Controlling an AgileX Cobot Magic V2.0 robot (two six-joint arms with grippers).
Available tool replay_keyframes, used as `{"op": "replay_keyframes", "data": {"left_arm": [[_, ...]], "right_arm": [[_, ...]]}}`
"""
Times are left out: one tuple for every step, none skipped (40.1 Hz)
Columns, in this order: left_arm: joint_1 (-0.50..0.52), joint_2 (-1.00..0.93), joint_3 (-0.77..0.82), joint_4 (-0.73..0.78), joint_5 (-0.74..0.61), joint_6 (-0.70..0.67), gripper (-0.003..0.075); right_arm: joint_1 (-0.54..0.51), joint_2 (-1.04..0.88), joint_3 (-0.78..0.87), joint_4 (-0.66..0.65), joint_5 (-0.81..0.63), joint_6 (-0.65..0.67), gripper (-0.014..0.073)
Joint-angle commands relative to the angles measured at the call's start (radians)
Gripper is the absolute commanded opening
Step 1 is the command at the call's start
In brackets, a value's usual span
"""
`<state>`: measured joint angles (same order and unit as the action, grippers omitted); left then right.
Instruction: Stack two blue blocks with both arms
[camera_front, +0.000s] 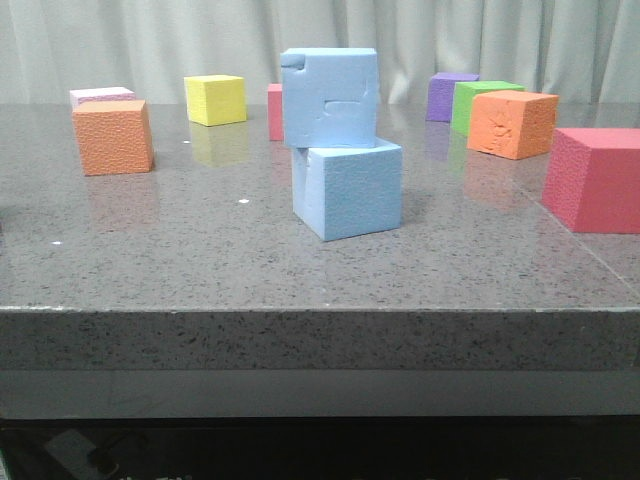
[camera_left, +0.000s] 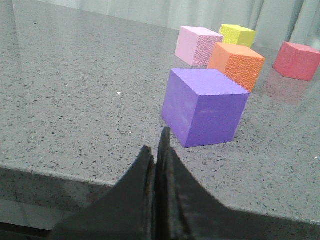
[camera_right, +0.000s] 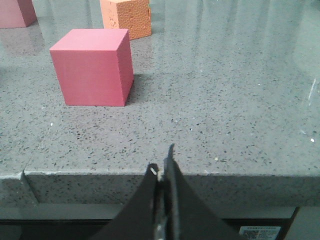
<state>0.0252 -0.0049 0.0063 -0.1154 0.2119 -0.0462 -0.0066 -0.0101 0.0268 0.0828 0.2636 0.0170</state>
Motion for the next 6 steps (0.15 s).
{"op": "replay_keyframes", "data": {"left_arm": [[0.004, -0.022, 0.036, -0.011, -0.086, -0.004, -0.0018], [0.004, -0.022, 0.036, -0.011, -0.086, -0.004, -0.0018], [0.004, -0.022, 0.036, -0.011, -0.086, -0.004, -0.0018], [0.004, -0.022, 0.036, -0.011, -0.086, -0.004, -0.0018], [0.004, -0.022, 0.036, -0.011, -0.086, -0.004, -0.0018], [0.004, -0.022, 0.036, -0.011, -0.086, -0.004, -0.0018]], "right_arm": [[-0.005, -0.019, 0.0, -0.001, -0.075, -0.011, -0.0069], [-0.005, -0.019, 0.0, -0.001, -0.075, -0.011, -0.0069], [-0.005, -0.019, 0.0, -0.001, -0.075, -0.011, -0.0069], [-0.005, -0.019, 0.0, -0.001, -0.075, -0.011, -0.0069], [-0.005, -0.019, 0.0, -0.001, -0.075, -0.011, -0.0069], [-0.005, -0.019, 0.0, -0.001, -0.075, -0.011, -0.0069]]}}
